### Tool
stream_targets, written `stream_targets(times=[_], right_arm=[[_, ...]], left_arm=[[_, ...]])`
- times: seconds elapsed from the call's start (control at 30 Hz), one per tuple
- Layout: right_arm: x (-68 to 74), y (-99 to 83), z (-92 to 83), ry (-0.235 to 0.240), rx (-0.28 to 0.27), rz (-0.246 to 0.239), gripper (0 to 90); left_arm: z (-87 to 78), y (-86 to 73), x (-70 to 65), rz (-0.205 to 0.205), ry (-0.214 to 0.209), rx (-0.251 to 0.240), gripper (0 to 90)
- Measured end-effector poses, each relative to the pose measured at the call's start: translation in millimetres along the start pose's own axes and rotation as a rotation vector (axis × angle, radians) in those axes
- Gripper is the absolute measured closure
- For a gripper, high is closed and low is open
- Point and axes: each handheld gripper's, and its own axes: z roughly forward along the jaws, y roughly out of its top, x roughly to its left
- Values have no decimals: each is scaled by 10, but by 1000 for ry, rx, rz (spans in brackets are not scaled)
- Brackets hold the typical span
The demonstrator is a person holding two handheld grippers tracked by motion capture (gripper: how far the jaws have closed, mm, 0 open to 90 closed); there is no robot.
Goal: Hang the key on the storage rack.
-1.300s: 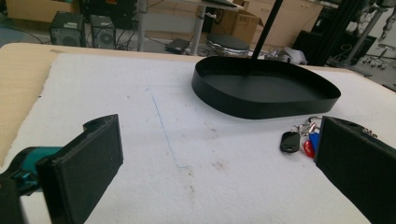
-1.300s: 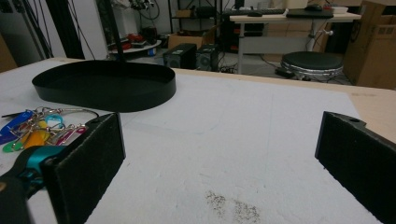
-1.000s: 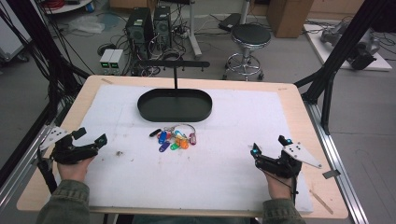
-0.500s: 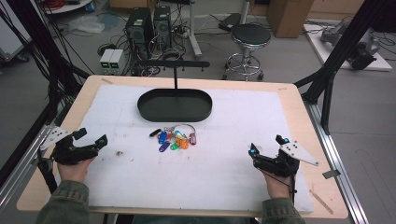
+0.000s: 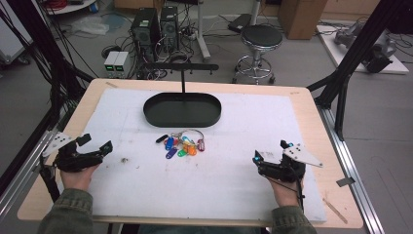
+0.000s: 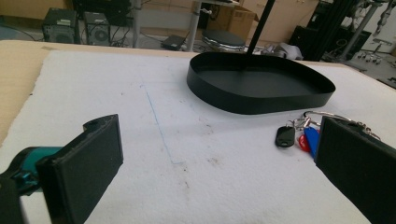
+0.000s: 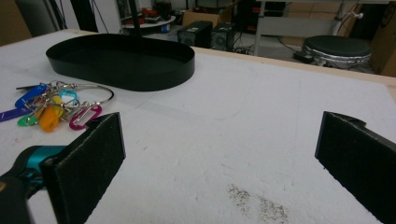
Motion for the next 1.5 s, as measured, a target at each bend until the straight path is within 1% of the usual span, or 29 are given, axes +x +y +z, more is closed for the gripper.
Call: stream_targets(times=[0.3,0.37,0.43,0.47,0.6,0.7,0.77,0.87,0.93,1.0,1.1,1.23,1.33,1.43,1.5], right_arm=[[85,2,79,37,31,-23,5],[125,6,115,61,39,-26,5],[158,15,133,68,38,-31,5],[176,20,141,76,41,-24,5],[240,28,208,112,57,-34,5],[287,28,272,132,87,-65,5],[316,37,301,138,95,-82,5],[362,74,341,153,110,-96,5],[389,108,376,161,109,-105,5],[426,136,414,173,117,-107,5],[486,175,481,195,131,-126,5],[565,231,569,203,153,-150,5],[608,276,644,218,174,-153,5],[655,326,715,230,190,-169,5],[673,341,737,237,192,-172,5]], left_arm=[[5,-1,2,1,-3,1,17],[7,-2,3,0,-3,1,17],[8,-2,2,1,-3,4,17],[8,-2,2,1,-3,4,17],[6,-1,3,-1,-3,5,17],[4,-1,1,0,-4,4,17],[4,-1,0,-1,-5,5,17],[4,-1,2,0,-4,5,17],[2,-1,3,0,-4,5,17],[-1,0,1,-2,-3,4,17],[1,0,4,-4,-4,3,17],[2,-1,7,-5,-4,2,17],[0,0,9,-5,-4,3,17],[-2,1,10,-6,-4,3,17],[-2,0,11,-7,-3,2,17]])
